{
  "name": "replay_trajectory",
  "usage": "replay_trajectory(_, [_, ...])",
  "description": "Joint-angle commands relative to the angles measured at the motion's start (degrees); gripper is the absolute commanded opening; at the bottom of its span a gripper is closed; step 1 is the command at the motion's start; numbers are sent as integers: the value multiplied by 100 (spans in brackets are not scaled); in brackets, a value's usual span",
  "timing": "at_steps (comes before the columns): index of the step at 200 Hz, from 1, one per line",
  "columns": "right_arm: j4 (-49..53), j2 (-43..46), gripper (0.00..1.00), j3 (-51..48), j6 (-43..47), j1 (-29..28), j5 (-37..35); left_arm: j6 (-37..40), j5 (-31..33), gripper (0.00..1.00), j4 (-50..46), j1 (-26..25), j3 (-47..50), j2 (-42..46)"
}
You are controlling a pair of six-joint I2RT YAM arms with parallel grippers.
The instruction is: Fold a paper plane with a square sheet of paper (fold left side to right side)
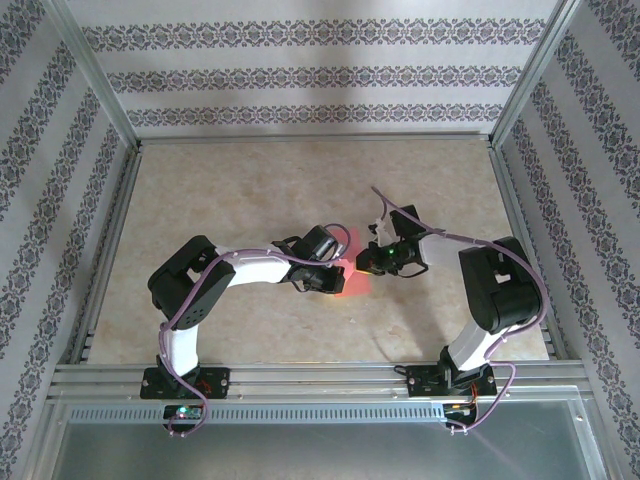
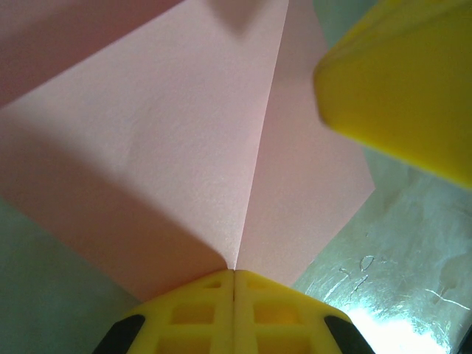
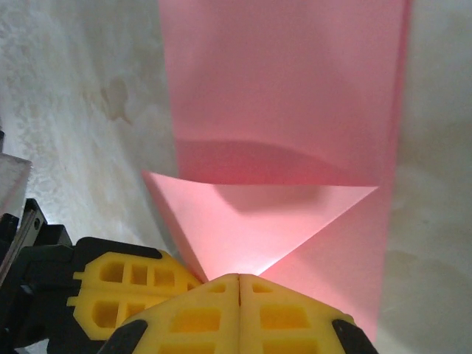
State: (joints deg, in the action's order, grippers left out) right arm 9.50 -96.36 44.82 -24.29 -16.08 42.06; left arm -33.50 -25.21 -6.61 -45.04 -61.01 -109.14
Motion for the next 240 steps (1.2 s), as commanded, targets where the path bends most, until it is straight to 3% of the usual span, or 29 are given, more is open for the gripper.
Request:
replay_trajectory(1, [-351, -94, 0, 9, -113, -123, 162, -52, 293, 0, -499, -32, 133, -204])
replay_trajectory(99, [-589, -681, 0, 308, -116, -229, -39, -65, 306, 0, -525, -32, 141, -195])
replay_trajectory(182, [-435, -779, 0, 309, -110, 92, -374, -78, 315, 0, -528, -32, 223, -128])
replay_trajectory(240, [-358, -938, 0, 169, -69, 92, -269, -118, 30, 0, -375, -31, -71, -16])
